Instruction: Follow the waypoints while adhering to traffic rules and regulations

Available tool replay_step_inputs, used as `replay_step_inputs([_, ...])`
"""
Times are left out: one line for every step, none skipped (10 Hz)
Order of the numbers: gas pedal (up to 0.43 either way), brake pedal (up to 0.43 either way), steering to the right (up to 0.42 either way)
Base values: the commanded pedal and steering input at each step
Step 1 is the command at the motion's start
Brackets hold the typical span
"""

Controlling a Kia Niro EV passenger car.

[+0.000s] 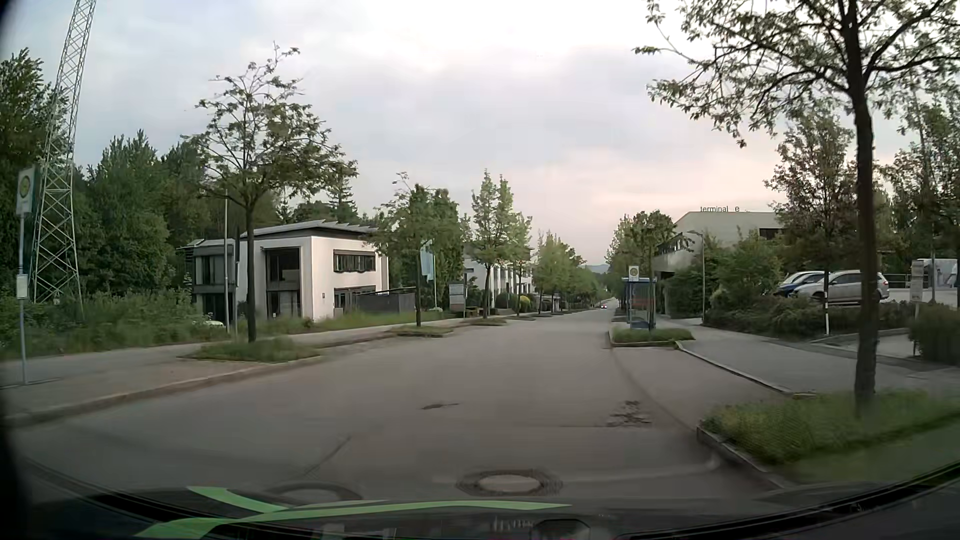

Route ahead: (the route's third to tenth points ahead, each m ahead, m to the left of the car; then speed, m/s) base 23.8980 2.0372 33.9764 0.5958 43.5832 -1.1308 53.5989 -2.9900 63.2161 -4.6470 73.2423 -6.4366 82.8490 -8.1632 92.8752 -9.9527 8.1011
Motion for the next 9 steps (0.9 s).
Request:
replay_step_inputs([0.020,0.000,0.017])
replay_step_inputs([0.020,0.000,0.016])
replay_step_inputs([0.020,0.000,0.016])
replay_step_inputs([0.020,0.000,0.016])
replay_step_inputs([0.020,0.000,0.016])
replay_step_inputs([0.020,0.000,0.016])
replay_step_inputs([0.020,0.000,0.016])
replay_step_inputs([0.020,0.000,0.017])
replay_step_inputs([0.020,0.000,0.019])
